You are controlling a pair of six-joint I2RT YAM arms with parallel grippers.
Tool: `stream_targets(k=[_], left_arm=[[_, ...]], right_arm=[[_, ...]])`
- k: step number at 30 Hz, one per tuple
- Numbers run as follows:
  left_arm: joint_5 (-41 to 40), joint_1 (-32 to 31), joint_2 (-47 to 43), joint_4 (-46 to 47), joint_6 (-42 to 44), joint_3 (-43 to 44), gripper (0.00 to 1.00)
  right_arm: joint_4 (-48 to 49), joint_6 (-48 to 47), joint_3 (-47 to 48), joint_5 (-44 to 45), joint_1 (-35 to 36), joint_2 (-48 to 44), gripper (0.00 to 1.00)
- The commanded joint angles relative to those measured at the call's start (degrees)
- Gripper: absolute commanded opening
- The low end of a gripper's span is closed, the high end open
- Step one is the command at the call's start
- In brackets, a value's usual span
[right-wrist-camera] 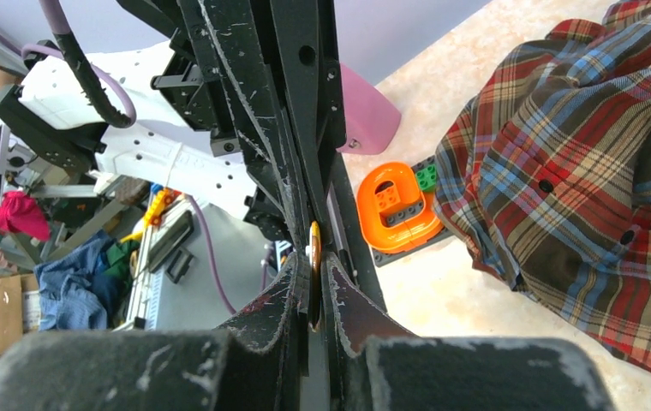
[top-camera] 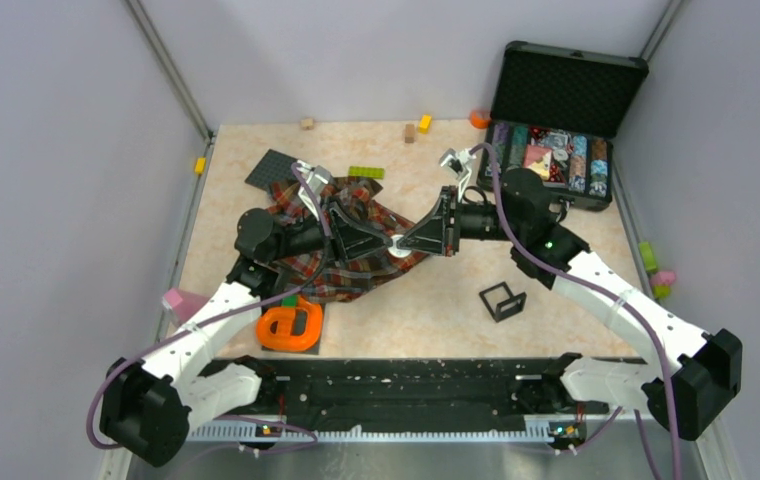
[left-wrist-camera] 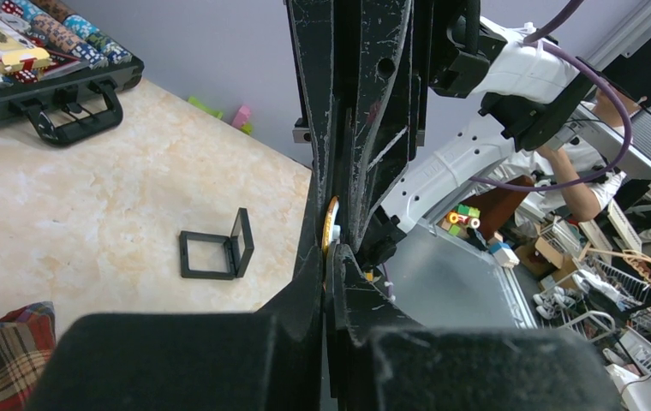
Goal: Remove the brooch from the garment
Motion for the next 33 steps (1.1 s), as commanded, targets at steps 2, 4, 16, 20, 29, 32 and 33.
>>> stream_targets(k=[2, 4, 16, 20, 29, 32, 33], left_arm=[[3.0, -0.3, 0.0, 5.3, -0.9, 0.3, 0.0], [3.0, -0.3, 0.2, 5.3, -0.9, 0.2, 0.0], [4.9, -0.6, 0.5, 6.3, -1.4, -0.5, 0.14], [5.2, -0.6, -0.3, 6.1, -1.2, -0.9, 0.21], [5.2, -0.7, -0.3, 4.5, -0.8, -0.4, 0.0], [4.9, -0.8, 0.0, 5.0, -1.2, -0.1, 0.0], [4.5, -0.8, 0.0, 5.2, -1.5, -0.1, 0.0]], right_arm=[[2.4, 0.6, 0.8, 3.0, -1.4, 0.5, 0.0], [3.5, 1.3, 0.3, 3.1, -1.4, 0.4, 0.0], [4.5, 2.1, 0.9, 3.4, -1.4, 0.1, 0.0], [4.2, 2.1, 1.3, 2.9, -1.4, 0.2, 0.0], [4.3, 2.2, 1.3, 2.8, -1.4, 0.2, 0.0], [3.7, 1.6, 1.3, 3.4, -1.0, 0.4, 0.0], [2.8, 0.7, 1.5, 4.3, -0.8, 0.4, 0.0]])
